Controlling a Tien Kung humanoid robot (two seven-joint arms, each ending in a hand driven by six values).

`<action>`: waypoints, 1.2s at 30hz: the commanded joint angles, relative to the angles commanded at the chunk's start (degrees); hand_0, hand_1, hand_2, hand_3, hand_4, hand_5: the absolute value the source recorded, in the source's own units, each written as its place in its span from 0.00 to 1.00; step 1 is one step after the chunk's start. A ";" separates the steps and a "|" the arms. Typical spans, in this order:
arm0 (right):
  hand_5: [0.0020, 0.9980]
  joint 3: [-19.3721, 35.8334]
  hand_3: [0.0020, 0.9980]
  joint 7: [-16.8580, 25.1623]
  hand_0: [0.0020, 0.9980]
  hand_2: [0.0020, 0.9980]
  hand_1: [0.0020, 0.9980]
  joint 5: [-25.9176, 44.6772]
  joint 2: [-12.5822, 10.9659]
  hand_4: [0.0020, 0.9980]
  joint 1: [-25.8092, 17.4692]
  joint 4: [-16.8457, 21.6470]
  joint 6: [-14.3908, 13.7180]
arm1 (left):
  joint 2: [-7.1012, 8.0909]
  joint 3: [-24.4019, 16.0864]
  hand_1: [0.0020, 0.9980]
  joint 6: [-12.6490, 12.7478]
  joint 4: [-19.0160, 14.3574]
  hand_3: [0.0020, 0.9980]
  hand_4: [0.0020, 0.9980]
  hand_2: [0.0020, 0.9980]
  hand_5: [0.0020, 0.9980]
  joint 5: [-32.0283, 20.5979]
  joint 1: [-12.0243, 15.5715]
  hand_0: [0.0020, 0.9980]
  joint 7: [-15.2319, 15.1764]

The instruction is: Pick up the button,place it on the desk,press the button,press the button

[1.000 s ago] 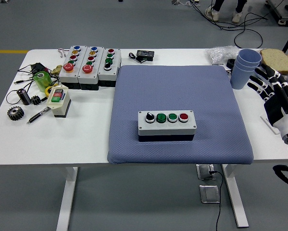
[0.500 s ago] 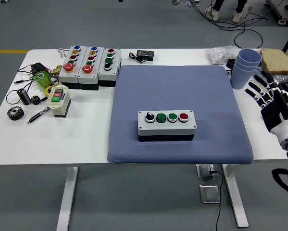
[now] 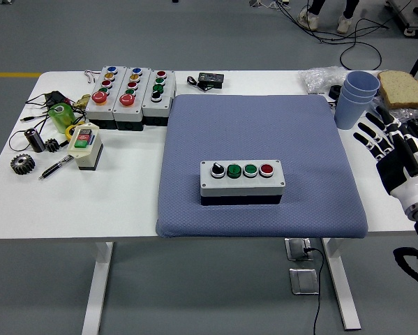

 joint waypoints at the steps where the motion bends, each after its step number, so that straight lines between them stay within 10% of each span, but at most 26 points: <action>1: 0.41 -0.05 0.69 -0.09 0.72 0.70 0.68 0.02 0.00 0.82 -0.05 0.00 0.02 | 0.02 0.25 0.71 0.02 0.00 0.64 0.38 0.73 0.74 -0.23 0.04 0.65 -0.07; 12: 0.40 0.72 0.68 -5.38 0.71 0.68 0.66 -1.52 -0.16 0.82 -0.22 0.82 -1.59 | -0.16 1.03 0.70 0.04 0.00 0.64 0.38 0.73 0.74 -0.65 0.46 0.65 -0.17; 18: 0.40 2.04 0.67 -11.71 0.67 0.65 0.61 -6.52 -0.71 0.81 0.49 0.49 2.16 | -0.17 1.75 0.70 0.09 0.00 0.64 0.38 0.73 0.74 -1.86 0.00 0.65 -0.52; 36: 0.40 3.25 0.65 -11.22 0.66 0.64 0.60 -7.95 -0.44 0.81 0.73 -0.16 5.13 | 0.07 2.69 0.70 0.15 0.00 0.64 0.38 0.72 0.74 -2.75 -1.06 0.65 -0.79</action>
